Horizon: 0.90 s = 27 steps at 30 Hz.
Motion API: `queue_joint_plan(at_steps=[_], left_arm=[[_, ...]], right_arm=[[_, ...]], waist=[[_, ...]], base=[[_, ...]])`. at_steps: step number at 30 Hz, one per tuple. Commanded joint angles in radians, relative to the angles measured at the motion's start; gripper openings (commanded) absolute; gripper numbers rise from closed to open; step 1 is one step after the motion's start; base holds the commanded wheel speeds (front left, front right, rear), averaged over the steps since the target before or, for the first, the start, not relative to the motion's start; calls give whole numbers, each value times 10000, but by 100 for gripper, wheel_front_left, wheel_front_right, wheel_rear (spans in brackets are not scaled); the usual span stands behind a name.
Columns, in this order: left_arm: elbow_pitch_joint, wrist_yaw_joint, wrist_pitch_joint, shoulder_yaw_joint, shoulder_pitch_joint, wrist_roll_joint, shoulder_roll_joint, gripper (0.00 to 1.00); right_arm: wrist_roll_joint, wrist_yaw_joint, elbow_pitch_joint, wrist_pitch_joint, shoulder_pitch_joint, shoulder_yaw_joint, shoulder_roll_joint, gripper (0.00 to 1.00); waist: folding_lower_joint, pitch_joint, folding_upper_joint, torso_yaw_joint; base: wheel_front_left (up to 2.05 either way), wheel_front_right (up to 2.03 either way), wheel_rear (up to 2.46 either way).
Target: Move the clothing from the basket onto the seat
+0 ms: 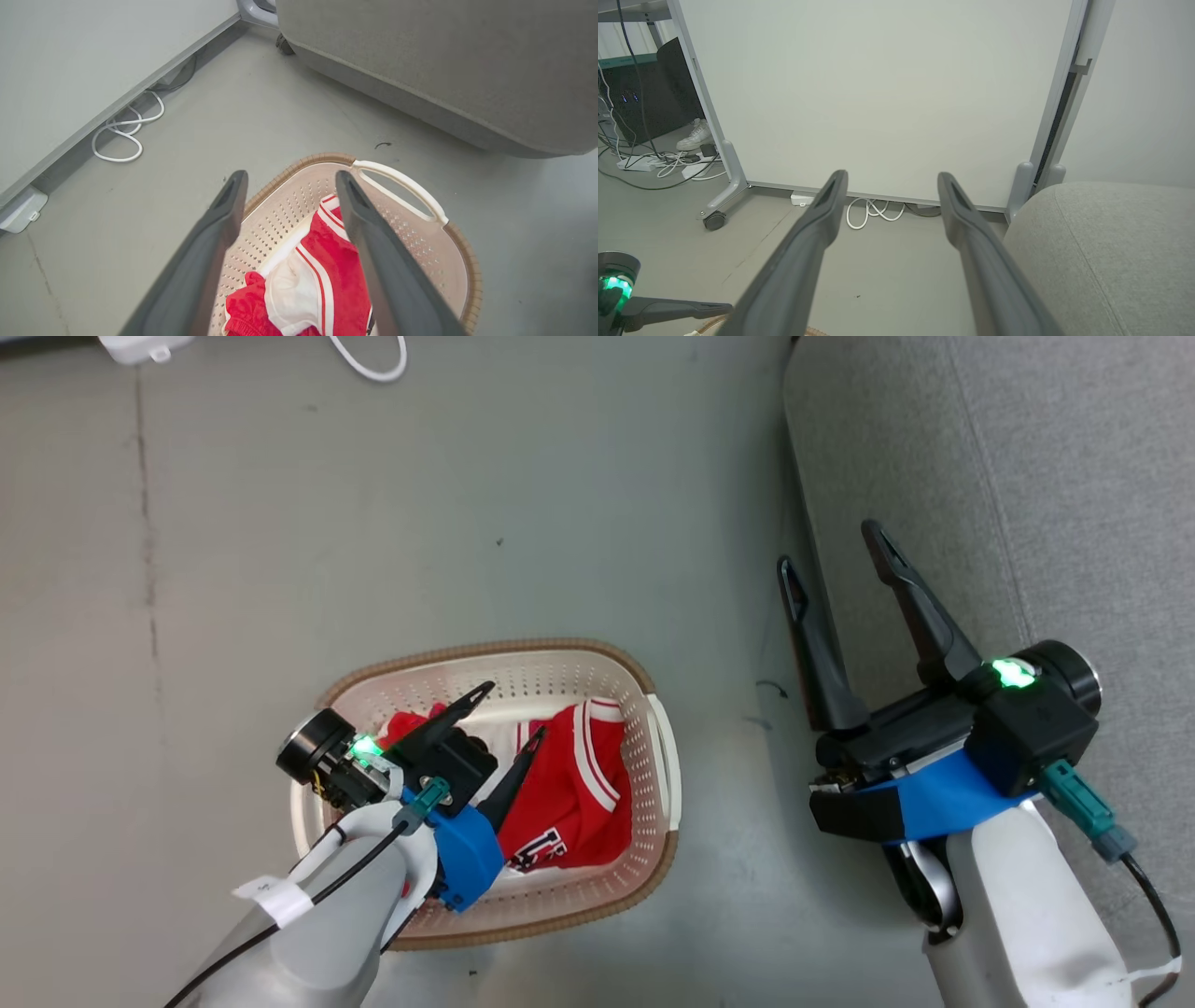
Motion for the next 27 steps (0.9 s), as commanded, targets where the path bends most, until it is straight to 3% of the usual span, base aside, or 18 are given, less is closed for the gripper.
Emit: queue_joint_plan(at_steps=[1, 15, 27], left_arm=[[133, -8, -28, -81, -246, -77, 53, 100], [3281, -8, 168, -2793, -1517, -1471, -408, 100], [3789, -9, 1338, -4295, -1947, -3831, -230, 100]], right_arm=[[-49, 5, -60, -37, -195, 18, -38, 100], [-263, 5, -500, -37, -737, -45, -35, 100], [-420, 5, -788, -37, -1049, -198, -37, 100]], waist=[[-2, 372, 0, -126], [-2, 2016, 0, -386], [-2, 2920, 0, -325]], base=[[0, 0, 0], [0, 0, 0], [0, 0, 0]])
